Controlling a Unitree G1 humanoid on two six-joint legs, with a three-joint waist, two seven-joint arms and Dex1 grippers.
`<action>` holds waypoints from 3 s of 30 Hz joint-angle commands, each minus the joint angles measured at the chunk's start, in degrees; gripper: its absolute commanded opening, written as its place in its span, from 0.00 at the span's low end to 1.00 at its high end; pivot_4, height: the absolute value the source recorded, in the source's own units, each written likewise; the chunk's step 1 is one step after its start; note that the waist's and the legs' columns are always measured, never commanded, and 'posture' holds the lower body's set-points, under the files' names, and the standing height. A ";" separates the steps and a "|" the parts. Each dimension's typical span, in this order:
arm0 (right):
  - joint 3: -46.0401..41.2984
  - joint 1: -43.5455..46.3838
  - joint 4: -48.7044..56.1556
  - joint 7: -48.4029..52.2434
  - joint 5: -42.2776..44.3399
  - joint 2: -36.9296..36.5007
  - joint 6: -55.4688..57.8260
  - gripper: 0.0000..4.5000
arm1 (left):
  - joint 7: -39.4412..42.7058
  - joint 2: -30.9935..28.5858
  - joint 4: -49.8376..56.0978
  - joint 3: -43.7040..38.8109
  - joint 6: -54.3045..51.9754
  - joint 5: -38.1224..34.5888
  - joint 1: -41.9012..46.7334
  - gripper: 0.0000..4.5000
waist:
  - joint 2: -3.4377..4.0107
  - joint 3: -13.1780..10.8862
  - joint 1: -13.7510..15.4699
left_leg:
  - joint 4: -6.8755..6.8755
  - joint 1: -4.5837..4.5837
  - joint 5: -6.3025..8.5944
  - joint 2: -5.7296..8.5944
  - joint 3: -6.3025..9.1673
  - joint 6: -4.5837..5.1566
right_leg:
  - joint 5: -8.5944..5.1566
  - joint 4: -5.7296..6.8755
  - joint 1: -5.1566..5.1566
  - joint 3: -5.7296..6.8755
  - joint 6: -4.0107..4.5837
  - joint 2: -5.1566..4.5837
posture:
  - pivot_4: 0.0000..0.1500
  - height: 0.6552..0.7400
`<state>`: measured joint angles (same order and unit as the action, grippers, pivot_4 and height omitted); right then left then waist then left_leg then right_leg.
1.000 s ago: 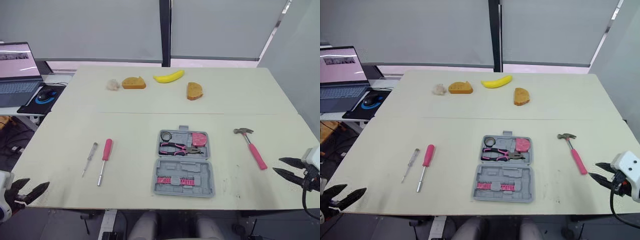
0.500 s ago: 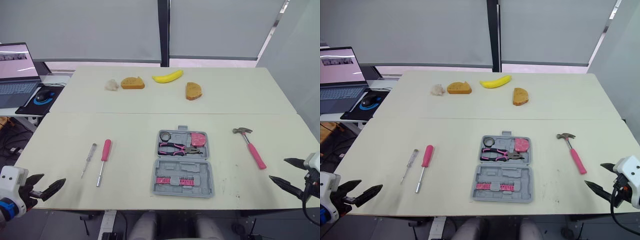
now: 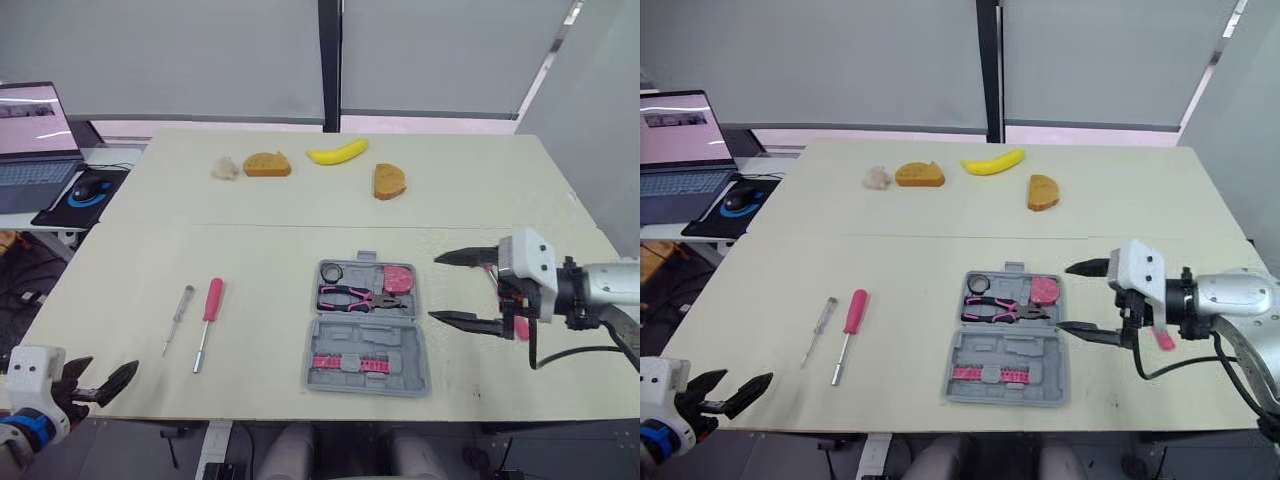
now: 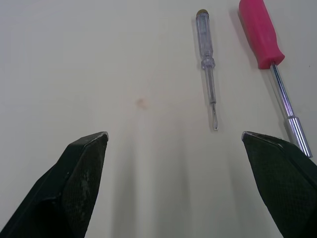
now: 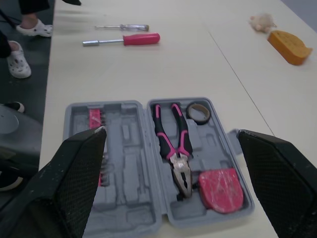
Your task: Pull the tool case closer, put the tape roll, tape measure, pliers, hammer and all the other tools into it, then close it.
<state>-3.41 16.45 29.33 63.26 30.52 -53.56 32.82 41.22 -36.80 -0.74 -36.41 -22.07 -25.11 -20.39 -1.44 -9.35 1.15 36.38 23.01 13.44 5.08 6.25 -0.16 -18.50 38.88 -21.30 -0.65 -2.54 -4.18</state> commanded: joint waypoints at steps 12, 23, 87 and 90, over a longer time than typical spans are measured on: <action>6.57 4.53 5.04 -2.49 0.64 4.58 0.50 1.00 | -9.04 -0.04 -11.71 12.37 -5.04 5.09 22.16 1.00 | -0.02 0.01 -0.24 | 0.00 -0.03 0.01 0.03 -0.01 -0.04 | 0.06 0.11 -0.06 -0.02 0.01 0.04 | 1.00 1.00; 8.49 5.34 7.58 -4.67 0.14 6.00 1.04 1.00 | -8.90 2.13 -19.33 17.95 -7.21 7.36 27.57 0.80 | -0.02 0.03 -0.86 | 0.00 -0.05 0.01 0.04 0.04 -0.06 | 0.08 0.15 -0.05 -0.01 -0.01 0.05 | 1.00 1.00; 7.85 0.25 8.40 -5.75 -2.65 5.46 -1.83 1.00 | -27.09 13.50 33.11 26.17 -37.90 1.16 21.55 0.86 | 0.00 0.03 -0.83 | 0.11 0.01 0.02 0.12 0.00 -0.08 | 0.15 0.10 0.18 -0.19 -0.16 0.13 | 1.00 1.00; 7.86 -0.28 8.48 -6.33 -2.91 5.60 -2.18 1.00 | -19.19 6.74 33.36 22.11 -35.58 -2.25 20.68 0.99 | 0.04 0.01 -0.82 | 0.09 -0.01 0.02 0.10 0.03 -0.09 | 0.15 0.10 0.11 -0.17 -0.16 0.13 | 1.00 1.00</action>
<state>5.75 16.28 36.76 57.37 27.72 -47.72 31.74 17.77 -27.80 30.78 -12.12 -59.37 -25.60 0.16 -1.41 -9.34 0.33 36.46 22.99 13.46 5.18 6.28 -0.25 -18.35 38.98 -21.23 -0.81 -2.69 -4.05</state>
